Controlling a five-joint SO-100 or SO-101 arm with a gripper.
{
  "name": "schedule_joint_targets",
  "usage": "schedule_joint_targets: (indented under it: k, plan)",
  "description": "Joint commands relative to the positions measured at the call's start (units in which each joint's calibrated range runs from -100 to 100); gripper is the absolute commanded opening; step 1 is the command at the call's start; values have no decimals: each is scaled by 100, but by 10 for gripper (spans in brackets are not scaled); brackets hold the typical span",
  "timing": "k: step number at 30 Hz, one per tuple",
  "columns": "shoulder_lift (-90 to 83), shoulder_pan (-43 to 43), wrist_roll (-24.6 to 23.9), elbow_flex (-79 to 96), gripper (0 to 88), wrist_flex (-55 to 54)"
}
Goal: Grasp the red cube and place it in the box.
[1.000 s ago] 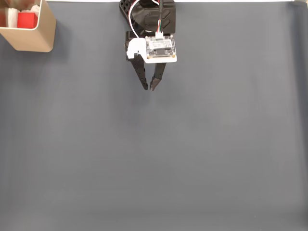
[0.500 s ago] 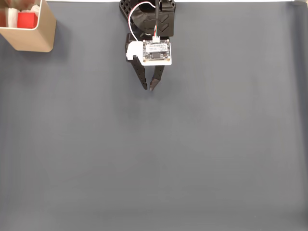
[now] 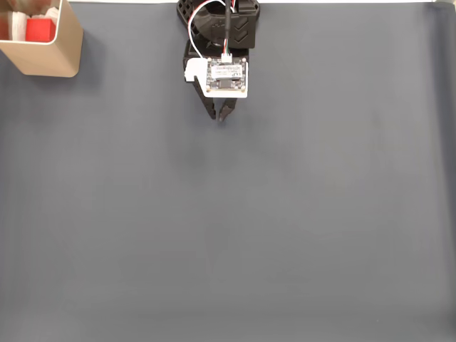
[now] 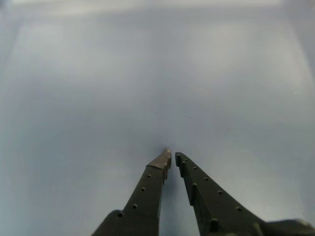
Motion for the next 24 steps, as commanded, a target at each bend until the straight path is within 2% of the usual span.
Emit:
schedule_joint_targets:
  k: [1,24]
  plan:
    - [-96,-53,54,81,0,285]
    - [-104,-67,210,81,2,1244]
